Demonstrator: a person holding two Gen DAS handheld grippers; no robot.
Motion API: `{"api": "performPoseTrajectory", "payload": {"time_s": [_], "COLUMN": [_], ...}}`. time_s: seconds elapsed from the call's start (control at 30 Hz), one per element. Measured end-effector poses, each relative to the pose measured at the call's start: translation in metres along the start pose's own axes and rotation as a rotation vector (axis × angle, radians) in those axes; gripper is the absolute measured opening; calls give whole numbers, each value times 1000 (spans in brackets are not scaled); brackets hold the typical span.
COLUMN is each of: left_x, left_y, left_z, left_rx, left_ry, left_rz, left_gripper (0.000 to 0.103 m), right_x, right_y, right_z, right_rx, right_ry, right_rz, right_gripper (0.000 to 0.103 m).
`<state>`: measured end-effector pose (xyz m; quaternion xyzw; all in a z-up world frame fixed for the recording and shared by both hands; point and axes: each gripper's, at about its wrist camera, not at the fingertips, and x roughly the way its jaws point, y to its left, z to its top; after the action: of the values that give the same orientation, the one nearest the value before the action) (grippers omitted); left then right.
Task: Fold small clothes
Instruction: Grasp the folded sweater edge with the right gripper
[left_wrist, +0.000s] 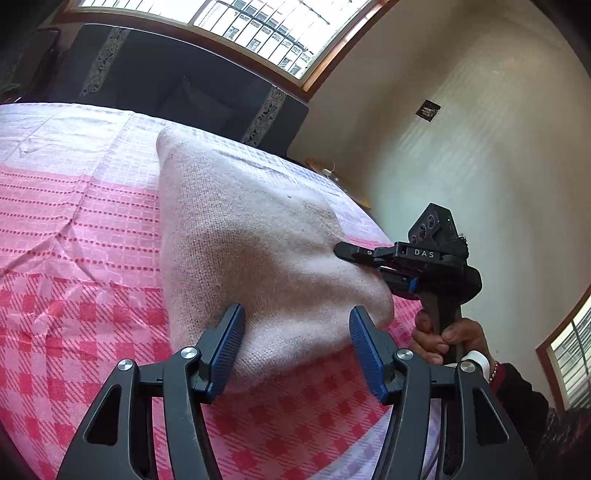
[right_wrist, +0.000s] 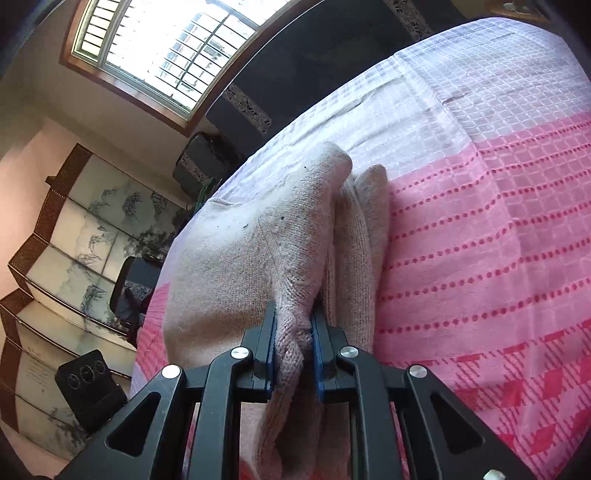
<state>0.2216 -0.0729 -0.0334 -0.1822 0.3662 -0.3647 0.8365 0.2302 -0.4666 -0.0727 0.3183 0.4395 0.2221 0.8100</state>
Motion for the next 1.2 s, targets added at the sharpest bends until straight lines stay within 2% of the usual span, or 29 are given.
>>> {"api": "performPoseTrajectory", "payload": {"time_s": [0.07, 0.17, 0.3, 0.37, 0.4, 0.43, 0.63, 0.73, 0.8, 0.93, 1.0, 1.13, 1.2], "left_x": [-4, -3, -3, -7, -7, -7, -10, -13, -14, -16, -17, -20, -21], "left_y": [6, 11, 10, 14, 14, 16, 25, 31, 37, 45, 47, 48, 46], "left_z": [-2, 1, 3, 0, -1, -1, -9, -11, -12, -14, -15, -16, -15], "left_rx": [-30, -39, -35, -41, -46, -50, -68, -85, -104, -125, -125, -118, -117], "left_ry": [-8, -10, -13, -16, -19, -21, -34, -42, -45, -49, -48, -48, -48], "left_rz": [-21, -24, -20, -26, -31, -36, -55, -65, -78, -88, -84, -72, -68], "left_gripper": [60, 60, 60, 60, 60, 60, 60, 60, 60, 60, 60, 60, 60], "right_x": [-3, -2, -17, -29, -35, -37, -30, -26, -33, -45, -38, -15, -7], "right_y": [2, -4, -12, -12, -11, -10, -12, -8, 0, 3, 1, -7, -10], "right_z": [0, -3, -13, -19, -22, -25, -37, -36, -32, -24, -22, -26, -28], "right_rx": [-2, 14, 70, 61, 54, 51, 40, 23, -11, 10, 26, 60, 85], "right_ry": [-16, -17, -49, -67, -67, -66, 7, 4, -37, -72, -34, 37, 50], "right_rz": [14, 22, 94, 102, 112, 122, 90, 100, 36, 143, 169, 149, 180], "right_gripper": [20, 21, 32, 44, 62, 73, 73, 73, 73, 73, 73, 73, 73]}}
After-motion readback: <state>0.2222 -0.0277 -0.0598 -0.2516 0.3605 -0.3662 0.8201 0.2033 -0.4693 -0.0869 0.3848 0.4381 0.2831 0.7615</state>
